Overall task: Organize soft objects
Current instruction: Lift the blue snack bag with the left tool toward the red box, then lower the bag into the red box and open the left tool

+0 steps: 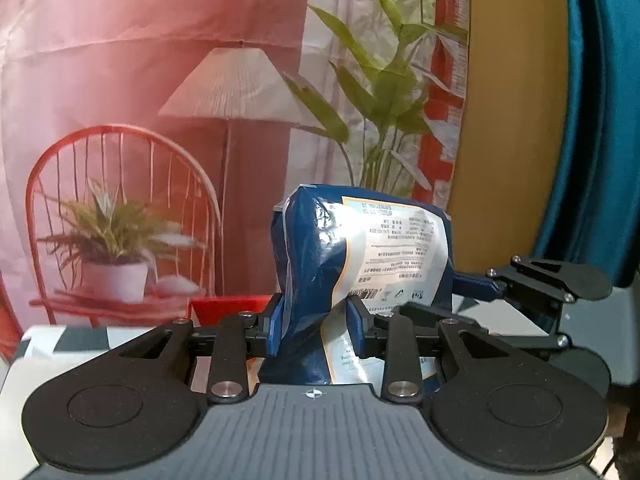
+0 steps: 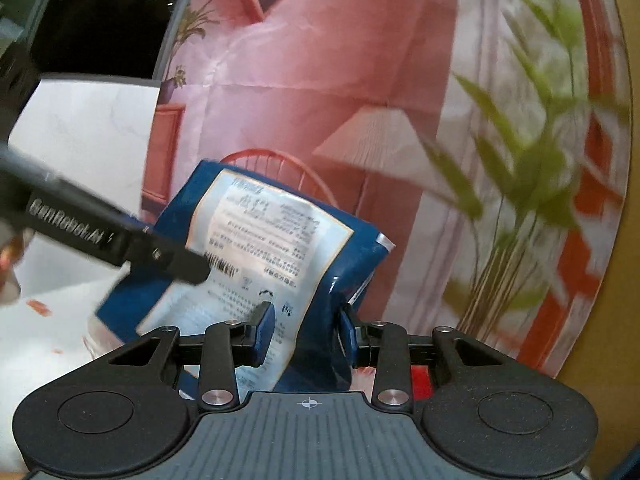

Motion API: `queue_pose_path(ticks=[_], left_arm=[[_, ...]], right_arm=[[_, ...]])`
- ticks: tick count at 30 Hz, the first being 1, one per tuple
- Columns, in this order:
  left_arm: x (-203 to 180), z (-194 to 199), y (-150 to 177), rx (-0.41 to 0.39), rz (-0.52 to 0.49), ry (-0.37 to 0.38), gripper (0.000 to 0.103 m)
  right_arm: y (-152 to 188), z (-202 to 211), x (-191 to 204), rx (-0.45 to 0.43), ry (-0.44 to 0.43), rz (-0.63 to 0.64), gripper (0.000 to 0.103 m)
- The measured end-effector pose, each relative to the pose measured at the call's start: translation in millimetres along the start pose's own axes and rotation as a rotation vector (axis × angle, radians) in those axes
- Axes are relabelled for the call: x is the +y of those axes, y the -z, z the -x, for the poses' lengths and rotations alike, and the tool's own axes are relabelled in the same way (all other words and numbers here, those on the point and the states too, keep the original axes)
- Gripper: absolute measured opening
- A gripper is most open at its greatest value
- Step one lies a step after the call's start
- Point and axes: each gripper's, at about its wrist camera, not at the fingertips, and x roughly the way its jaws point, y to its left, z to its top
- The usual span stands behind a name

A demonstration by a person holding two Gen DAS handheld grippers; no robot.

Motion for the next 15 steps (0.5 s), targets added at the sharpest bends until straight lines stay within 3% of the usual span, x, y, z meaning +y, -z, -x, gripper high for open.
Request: queue_pose_path(ticks=[5,9,15], left_arm=[[2.4,-35.5,15.4,0.058,-0.021,0.021,0.035],[11.8,-66.5,36.2,0.224,0.073,0.101,0.035],[21.8,-86.4,52.7,0.335,0.139,0.115,0.035]], right_arm=[[22.0,-21.2,-8.0,0.025,0.026,-0.029,0.033],[47.9,-33.7,-11.2,0.13,0.014,-0.052,0.032],[67.5,-41.3,-17.0,0.265,-0.058,-0.188,0.031]])
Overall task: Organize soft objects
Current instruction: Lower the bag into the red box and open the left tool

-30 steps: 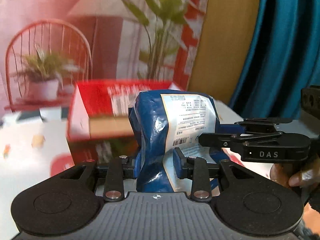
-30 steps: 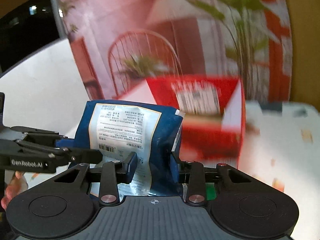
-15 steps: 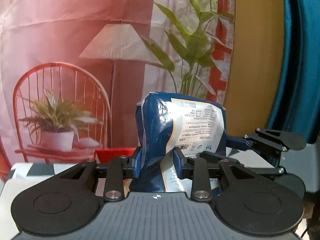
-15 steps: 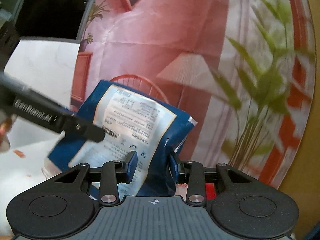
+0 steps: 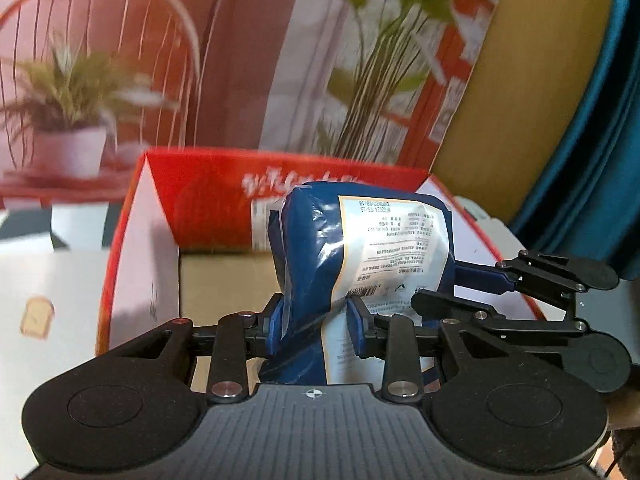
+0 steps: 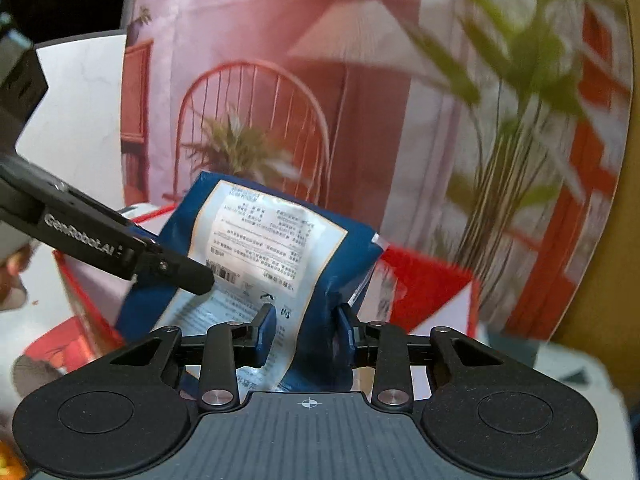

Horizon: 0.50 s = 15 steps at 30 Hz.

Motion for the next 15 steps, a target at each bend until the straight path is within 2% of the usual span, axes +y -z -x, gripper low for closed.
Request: queue_pose_path(ticks=[7,8,9,10,11,15], left_arm=[[5.5,-4.3,8.7,0.064,0.001,-0.007,0.037],[5.0,-3.8,9.2,0.066,-0.003,-0.012,0.039],[4.1,-2.4,9.3,0.064,-0.009,-0.02,0.047],[2.5,1.1,10.5,0.056,-0.016,-0.031,0.056],[1.2,4.4,10.7,0.043,-0.024,-0.042,0.058],[-1.1,20.9,14.3,0.005,-0.028,-0.065,0.058]], right_arm=[[2.9,-11.1,-12.3,0.1,-0.026,-0.227,0.031],[4.0,-12.5,-13.8,0.112,-0.017,-0.254,0.032],[4.4,-13.4,-15.6,0.121,-0.004,-0.268,0.033],[5.0,-13.4,-16.6,0.123,0.014,-0.274,0.036],[5.5,-12.0,-15.9,0.118,0.032,-0.274,0.037],[6.2,3.1,-14.9,0.075,0.075,-0.289,0.039]])
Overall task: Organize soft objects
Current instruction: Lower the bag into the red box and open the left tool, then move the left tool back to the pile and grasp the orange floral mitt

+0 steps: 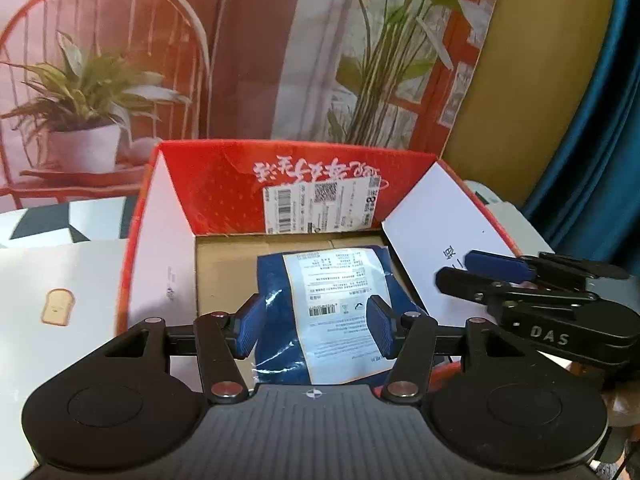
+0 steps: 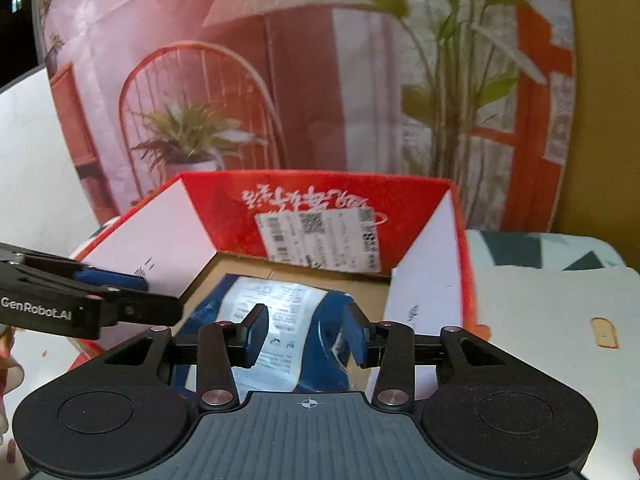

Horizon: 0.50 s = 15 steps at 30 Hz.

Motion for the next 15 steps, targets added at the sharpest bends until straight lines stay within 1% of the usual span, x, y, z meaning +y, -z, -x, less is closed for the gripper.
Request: queue_pose_path(ticks=[5,10,13,15], left_arm=[[-2.9,34.9,14.6,-0.057,0.03,0.001,0.058],[-12.7,76.1,43.7,-0.099,0.036,-0.005,0.058],[-17.7,97.8,63.6,-0.114,0.026,-0.001,0.058],[-20.5,110.2,76.5,-0.127,0.022,-0.005,0.058]], right_arm=[[8.5,34.5,6.1,-0.091,0.01,-0.007,0.039],[26.3,79.8,17.6,-0.177,-0.009,-0.015,0.04],[41.1,104.8,24.7,-0.205,-0.026,-0.024,0.041],[52.1,118.1,29.6,-0.207,-0.028,-0.014,0.041]])
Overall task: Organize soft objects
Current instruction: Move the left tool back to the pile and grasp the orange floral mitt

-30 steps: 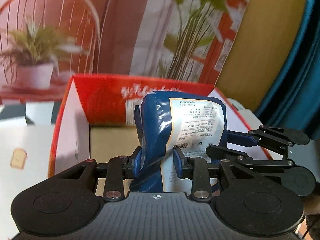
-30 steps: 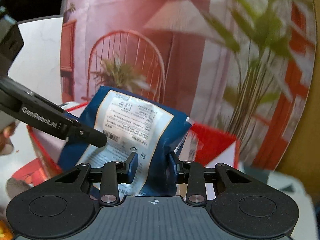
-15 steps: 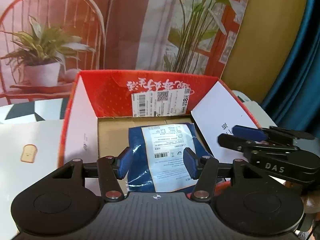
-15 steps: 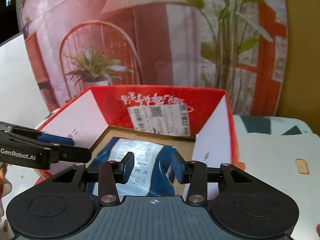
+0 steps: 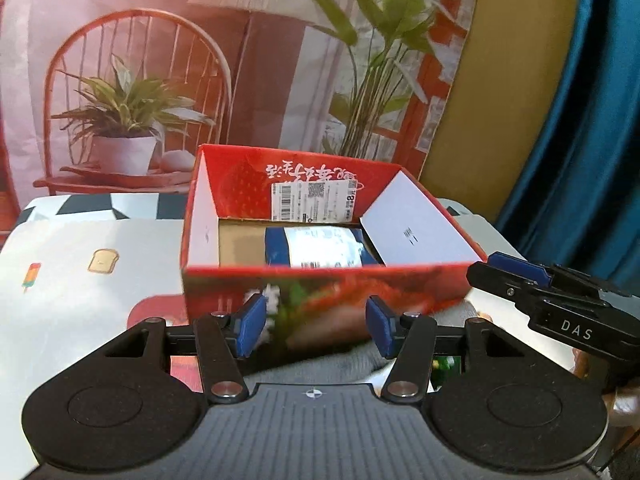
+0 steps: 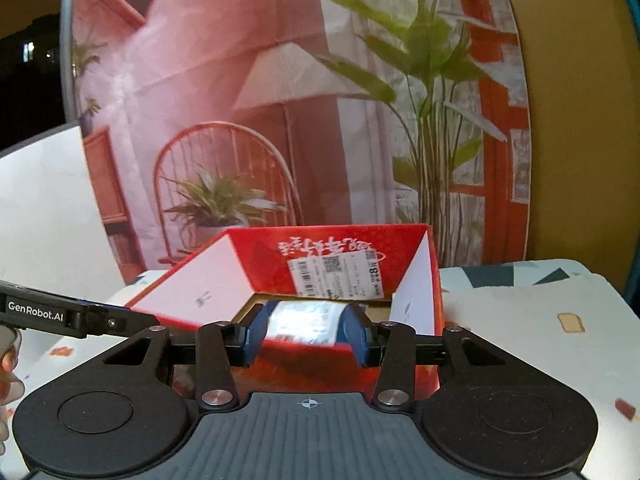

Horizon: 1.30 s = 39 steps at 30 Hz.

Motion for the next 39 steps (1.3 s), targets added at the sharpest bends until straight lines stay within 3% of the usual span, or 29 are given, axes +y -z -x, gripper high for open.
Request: queue_pose_path(ticks=[3,8,10,12,16,19,31,39], left_arm=[[-4.5,12.8,21.4,0.009,0.002,0.009,0.058],[-12.3,14.8,65.2,0.092,0.007,0.02,0.057],[-12.7,13.1,80.6,0.122,0.013,0.027,0.057],[-13.6,12.6,93.6,0.143,0.02,0.032,0.057],[-12.1,15.0,106.5,0.148,0.028,0.023,0.057],[-6.4,15.4,109.8,0.15,0.056,0.025,0.057],[0.4,0.6,128.2,0.215,0.102,0.024,0.055],[1.7,-1.6,129.5,0.208,0.11,0.045,0.044]], right_arm=[[14.9,20.0,5.8,0.005,-0.005,-0.01,0.044],[55.6,38.0,18.9,0.112,-0.015,0.003,0.053],[73.5,41.0,24.2,0.167,0.008,0.019,0.066],[87.7,44.1,28.9,0.206,0.03,0.031,0.071],[102.8,47.4,36.0,0.247,0.046,0.054,0.098],[106.0,45.9,40.0,0.274,0.055,0.057,0.103],[128.3,19.8,36.1,0.424,0.062,0.016,0.103],[132.6,16.2,32.2,0.442,0.053,-0.024,0.103]])
